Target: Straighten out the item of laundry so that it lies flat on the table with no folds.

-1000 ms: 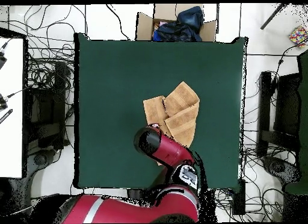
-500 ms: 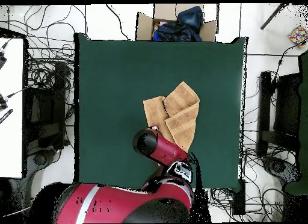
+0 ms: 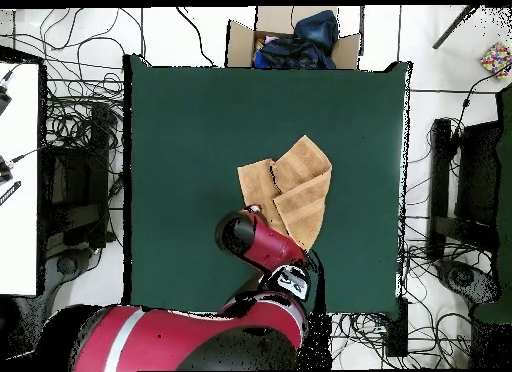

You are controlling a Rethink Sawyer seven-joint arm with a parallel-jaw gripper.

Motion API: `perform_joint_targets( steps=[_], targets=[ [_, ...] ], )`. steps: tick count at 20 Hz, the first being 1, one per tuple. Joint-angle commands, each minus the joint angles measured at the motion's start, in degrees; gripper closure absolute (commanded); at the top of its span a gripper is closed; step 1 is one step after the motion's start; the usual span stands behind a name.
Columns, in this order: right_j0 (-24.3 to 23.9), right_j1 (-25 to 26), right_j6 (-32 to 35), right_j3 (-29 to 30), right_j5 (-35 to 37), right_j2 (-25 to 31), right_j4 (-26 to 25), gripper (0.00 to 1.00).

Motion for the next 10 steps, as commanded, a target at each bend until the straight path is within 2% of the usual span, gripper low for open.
perform_joint_targets(
  steps=[1, 6, 10],
  targets=[
    [-0.7, 11.4, 11.0, -6.2, -6.9, 5.2, 4.4, 1.0],
    [-4.1, 8.7, 10.9, -3.6, -5.9, 8.4, 3.5, 1.0],
    [-4.1, 7.2, 10.4, -2.9, -4.5, 8.2, 3.3, 1.0]
  ],
)
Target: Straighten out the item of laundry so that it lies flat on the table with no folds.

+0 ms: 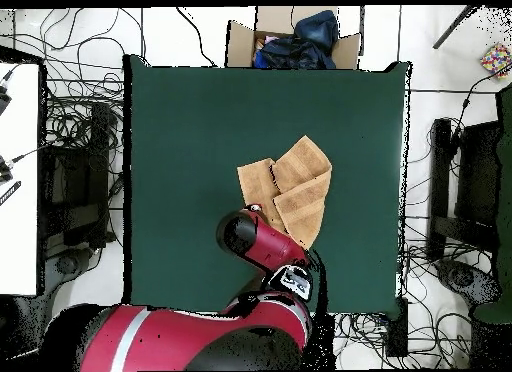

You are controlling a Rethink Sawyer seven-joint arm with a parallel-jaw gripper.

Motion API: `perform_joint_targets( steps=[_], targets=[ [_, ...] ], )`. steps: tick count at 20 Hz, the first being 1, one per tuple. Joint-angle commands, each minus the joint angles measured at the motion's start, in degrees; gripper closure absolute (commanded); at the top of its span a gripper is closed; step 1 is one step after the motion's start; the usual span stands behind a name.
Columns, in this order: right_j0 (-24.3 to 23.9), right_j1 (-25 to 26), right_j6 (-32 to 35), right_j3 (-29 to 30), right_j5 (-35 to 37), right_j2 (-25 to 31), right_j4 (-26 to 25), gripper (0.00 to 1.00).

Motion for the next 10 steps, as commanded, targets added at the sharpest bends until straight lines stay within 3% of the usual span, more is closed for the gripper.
perform_joint_targets(
  steps=[1, 5, 10],
  targets=[
    [-3.0, 7.2, 10.4, -3.2, -4.3, 7.4, 3.3, 1.0],
    [-2.6, 0.4, 10.2, 0.0, -0.4, 7.1, 3.1, 1.0],
    [0.6, -14.0, 12.1, 2.1, 15.1, 4.0, 4.5, 1.0]
  ],
)
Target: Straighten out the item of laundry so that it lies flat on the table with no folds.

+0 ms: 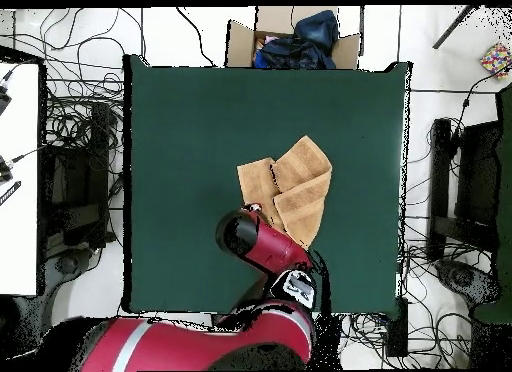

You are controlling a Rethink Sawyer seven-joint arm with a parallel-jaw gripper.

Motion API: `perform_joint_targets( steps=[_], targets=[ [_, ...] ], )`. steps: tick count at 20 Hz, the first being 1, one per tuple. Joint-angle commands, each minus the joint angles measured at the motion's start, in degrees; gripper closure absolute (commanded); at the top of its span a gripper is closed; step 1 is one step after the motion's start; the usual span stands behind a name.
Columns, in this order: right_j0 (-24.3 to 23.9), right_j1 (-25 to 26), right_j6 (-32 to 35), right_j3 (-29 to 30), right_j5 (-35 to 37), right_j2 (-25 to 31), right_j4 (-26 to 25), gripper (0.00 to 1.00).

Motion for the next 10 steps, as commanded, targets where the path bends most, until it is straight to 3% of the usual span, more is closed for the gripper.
perform_joint_targets(
  steps=[1, 5, 10],
  targets=[
    [1.5, -11.4, 12.7, 0.1, 14.9, 3.2, 4.6, 1.0],
    [3.3, -12.8, 15.2, -1.9, 19.3, 1.5, 5.5, 1.0],
    [4.9, -9.8, 16.5, -5.2, 19.2, 0.5, 7.4, 1.0]
  ],
)
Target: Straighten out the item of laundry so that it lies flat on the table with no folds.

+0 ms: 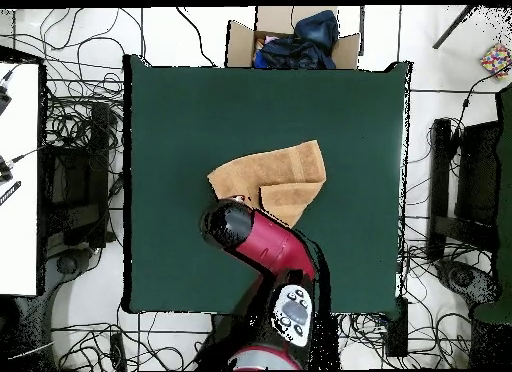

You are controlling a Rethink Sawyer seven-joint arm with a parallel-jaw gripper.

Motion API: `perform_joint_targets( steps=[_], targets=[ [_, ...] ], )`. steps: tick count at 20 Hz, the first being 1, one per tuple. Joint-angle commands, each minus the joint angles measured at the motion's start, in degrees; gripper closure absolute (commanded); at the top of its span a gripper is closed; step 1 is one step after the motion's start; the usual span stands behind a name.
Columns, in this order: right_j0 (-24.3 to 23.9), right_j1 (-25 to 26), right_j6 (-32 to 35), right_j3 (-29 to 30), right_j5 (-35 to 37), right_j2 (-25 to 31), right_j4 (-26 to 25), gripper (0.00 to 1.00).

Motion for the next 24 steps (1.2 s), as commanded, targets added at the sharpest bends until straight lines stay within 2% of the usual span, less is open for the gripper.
perform_joint_targets(
  steps=[1, 13, 20, 24],
  targets=[
    [2.4, 1.1, 17.0, -5.9, 4.3, 1.0, 4.9, 1.0],
    [5.5, 14.2, 19.8, -17.8, 3.0, -2.0, 10.5, 1.0],
    [5.9, 17.9, 18.4, -18.5, -0.3, -2.1, 12.9, 1.0],
    [4.4, 16.4, 15.3, -16.1, -0.6, -2.0, 12.4, 1.0]
  ],
)
